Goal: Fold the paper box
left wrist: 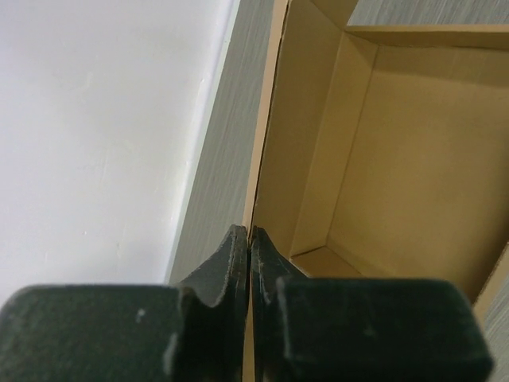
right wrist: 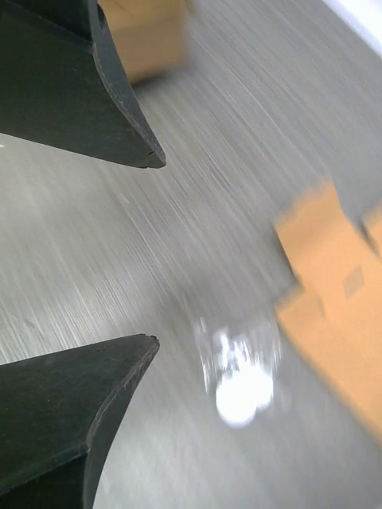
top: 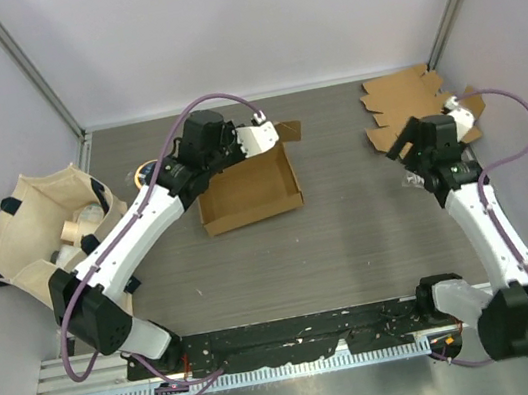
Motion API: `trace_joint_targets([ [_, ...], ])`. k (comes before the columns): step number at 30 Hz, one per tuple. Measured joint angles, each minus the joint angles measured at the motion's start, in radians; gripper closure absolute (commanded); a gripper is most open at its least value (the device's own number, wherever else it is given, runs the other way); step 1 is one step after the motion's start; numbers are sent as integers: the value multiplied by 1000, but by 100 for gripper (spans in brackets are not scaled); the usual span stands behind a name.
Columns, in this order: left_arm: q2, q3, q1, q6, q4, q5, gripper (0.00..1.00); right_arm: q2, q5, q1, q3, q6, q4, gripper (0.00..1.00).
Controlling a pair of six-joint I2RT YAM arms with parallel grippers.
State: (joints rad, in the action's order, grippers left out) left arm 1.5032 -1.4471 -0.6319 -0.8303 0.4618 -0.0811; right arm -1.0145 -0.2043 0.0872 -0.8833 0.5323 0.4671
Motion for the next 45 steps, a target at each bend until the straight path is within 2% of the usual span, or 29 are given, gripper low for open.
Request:
trace_joint_targets([
  [2,-8,12,0,10,0,1,90,-72,-43,-135,12,39,-3,11],
  [5,-11,15,0,16,3,4,88,-253,-107,-248,-8,71,-16,10],
  [10,-15,14,2,30,19,14,88,-620,-144,-267,-195,44,48,11],
  [13,-16,2,4,37,38,25,87,-705,-139,-265,-266,-37,53,9],
  [18,-16,-37,4,42,67,45,86,-725,-105,-266,-286,-136,56,13],
  [27,2,-102,4,64,102,59,86,-771,-45,-266,-254,-169,26,16],
  [33,13,-111,4,69,122,60,86,-769,-49,-266,-216,-187,-10,41],
  [34,18,-117,4,69,126,60,85,-768,-49,-266,-210,-186,-20,48],
  [36,25,-124,4,72,128,60,86,-752,-47,-266,-190,-185,-35,53],
  [37,26,-126,4,72,130,60,86,-739,-47,-266,-175,-180,-37,55],
  [42,33,-139,4,98,134,56,86,-602,1,-237,-81,-155,-33,55],
  [45,34,-140,4,129,128,56,86,-424,114,-128,10,-116,-64,54],
])
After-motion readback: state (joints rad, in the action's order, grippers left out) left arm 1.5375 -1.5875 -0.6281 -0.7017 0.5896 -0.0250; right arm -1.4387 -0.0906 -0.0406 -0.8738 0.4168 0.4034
